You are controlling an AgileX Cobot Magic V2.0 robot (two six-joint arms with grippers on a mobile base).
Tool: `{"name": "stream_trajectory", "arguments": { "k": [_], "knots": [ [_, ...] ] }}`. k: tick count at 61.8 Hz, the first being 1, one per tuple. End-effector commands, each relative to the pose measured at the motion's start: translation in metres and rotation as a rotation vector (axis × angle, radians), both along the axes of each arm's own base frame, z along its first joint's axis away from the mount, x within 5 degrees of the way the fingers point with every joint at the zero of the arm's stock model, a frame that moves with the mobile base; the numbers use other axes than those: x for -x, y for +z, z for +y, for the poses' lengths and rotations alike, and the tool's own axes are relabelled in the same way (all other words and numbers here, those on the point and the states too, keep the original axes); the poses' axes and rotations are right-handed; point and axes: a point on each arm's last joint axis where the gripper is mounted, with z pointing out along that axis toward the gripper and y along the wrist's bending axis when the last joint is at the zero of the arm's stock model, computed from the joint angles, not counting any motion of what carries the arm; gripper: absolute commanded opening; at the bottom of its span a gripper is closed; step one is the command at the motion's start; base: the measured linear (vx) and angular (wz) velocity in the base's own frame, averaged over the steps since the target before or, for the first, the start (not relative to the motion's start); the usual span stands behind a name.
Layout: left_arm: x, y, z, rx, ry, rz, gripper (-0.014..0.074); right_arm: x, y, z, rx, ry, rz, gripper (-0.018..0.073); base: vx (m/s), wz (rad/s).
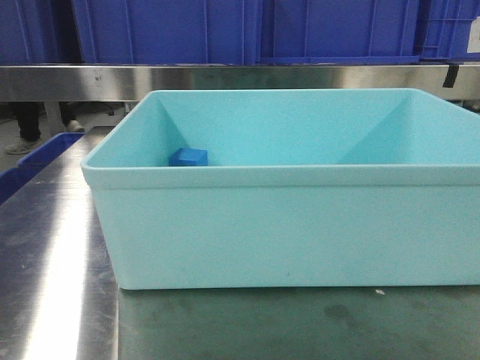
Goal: Pick red cube and place on left shelf
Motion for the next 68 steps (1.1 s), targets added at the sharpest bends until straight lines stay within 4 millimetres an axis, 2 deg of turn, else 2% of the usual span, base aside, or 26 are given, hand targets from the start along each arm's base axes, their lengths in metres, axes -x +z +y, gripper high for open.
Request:
{"name": "stream_trajectory", "arguments": {
  "k": [1,9,19,42,54,68],
  "knots": [
    [0.0,0.001,0.001,0.013,0.008,-0.079,0.0102,-0.021,0.009,0.021,0.007,0.054,-0.02,0.0281,0.0,0.0],
    [0.0,0.001,0.001,0.013,0.008,-0.079,0.0102,-0.048,-0.007,0.05,0.049,0.101,0.067,0.0477,0.0,0.0],
    [0.0,0.001,0.001,0.013,0.008,-0.079,0.0102,-0.073,-0.039,0.069,0.095,0.109,0.22,0.0576,0.0,0.0],
    [0.0,0.001,0.001,0.013,0.008,-0.079,0.0102,-0.113,-0.102,0.094,0.154,0.059,0.436,0.0576,0.0,0.0],
    [0.0,0.001,0.001,0.013,0.008,-0.079,0.0102,-0.125,-0.127,0.102,0.177,0.056,0.494,0.0576,0.0,0.0],
    [0.0,0.001,0.001,0.013,0.008,-0.079,0.0102,-0.135,-0.146,0.109,0.19,0.055,0.518,0.0576,0.0,0.0]
  ]
}}
